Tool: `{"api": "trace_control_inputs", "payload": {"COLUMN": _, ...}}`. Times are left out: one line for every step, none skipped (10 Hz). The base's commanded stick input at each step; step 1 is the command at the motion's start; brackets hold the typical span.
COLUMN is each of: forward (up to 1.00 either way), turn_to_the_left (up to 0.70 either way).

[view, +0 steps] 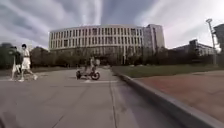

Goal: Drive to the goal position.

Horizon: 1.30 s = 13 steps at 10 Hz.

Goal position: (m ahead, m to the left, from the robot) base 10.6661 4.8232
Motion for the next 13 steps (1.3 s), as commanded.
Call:
{"api": "trace_control_inputs", "payload": {"forward": 0.85, "turn_to_the_left": 0.00}}
{"api": "trace_control_inputs", "payload": {"forward": 0.85, "turn_to_the_left": 0.00}}
{"api": "trace_control_inputs", "payload": {"forward": 0.85, "turn_to_the_left": 0.00}}
{"api": "trace_control_inputs", "payload": {"forward": 0.85, "turn_to_the_left": 0.00}}
{"api": "trace_control_inputs", "payload": {"forward": 0.85, "turn_to_the_left": 0.00}}
{"api": "trace_control_inputs", "payload": {"forward": 0.85, "turn_to_the_left": 0.00}}
{"api": "trace_control_inputs", "payload": {"forward": 0.85, "turn_to_the_left": 0.00}}
{"api": "trace_control_inputs", "payload": {"forward": 0.85, "turn_to_the_left": 0.00}}
{"api": "trace_control_inputs", "payload": {"forward": 0.85, "turn_to_the_left": 0.00}}
{"api": "trace_control_inputs", "payload": {"forward": 0.85, "turn_to_the_left": 0.00}}
{"api": "trace_control_inputs", "payload": {"forward": 0.85, "turn_to_the_left": 0.00}}
{"api": "trace_control_inputs", "payload": {"forward": 0.85, "turn_to_the_left": -0.20}}
{"api": "trace_control_inputs", "payload": {"forward": 0.85, "turn_to_the_left": -0.34}}
